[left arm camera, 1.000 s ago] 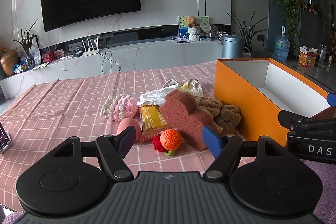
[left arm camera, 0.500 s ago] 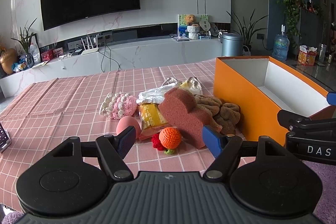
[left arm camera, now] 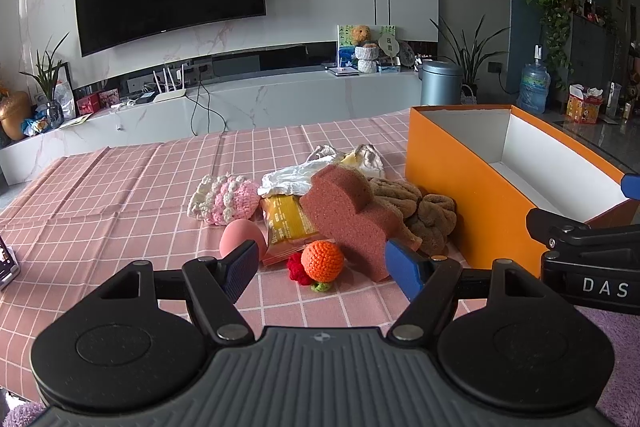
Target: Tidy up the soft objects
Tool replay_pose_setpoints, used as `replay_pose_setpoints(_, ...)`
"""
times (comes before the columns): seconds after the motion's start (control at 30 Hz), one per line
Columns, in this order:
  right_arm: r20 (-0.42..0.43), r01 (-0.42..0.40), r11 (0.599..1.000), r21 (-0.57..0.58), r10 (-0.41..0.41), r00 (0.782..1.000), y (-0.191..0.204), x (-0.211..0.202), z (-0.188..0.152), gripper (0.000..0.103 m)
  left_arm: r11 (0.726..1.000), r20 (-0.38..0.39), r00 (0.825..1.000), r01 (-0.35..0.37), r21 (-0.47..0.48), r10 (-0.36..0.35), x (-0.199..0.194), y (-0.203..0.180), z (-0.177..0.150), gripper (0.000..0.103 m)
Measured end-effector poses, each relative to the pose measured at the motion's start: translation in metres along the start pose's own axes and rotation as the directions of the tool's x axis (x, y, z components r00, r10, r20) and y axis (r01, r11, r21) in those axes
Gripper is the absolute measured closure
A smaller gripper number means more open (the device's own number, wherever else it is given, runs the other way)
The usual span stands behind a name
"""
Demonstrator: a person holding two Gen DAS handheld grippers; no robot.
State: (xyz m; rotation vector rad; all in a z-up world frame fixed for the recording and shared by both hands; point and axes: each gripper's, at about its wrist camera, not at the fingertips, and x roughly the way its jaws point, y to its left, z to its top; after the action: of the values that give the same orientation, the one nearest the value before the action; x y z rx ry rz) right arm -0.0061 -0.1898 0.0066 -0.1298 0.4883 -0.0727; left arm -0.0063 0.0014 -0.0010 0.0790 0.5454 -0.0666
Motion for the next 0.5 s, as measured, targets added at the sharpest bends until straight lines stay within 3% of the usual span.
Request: replay_pose_setpoints(0.5, -0.008, 0.002, 1.0, 0.0, -0.002, 1.0, -0.0005, 0.001, -0.0012, 0.002, 1.0, -0.014, 1.0, 0.001, -0.006, -0.001, -0.0007, 0.0014, 0.0023, 0.018)
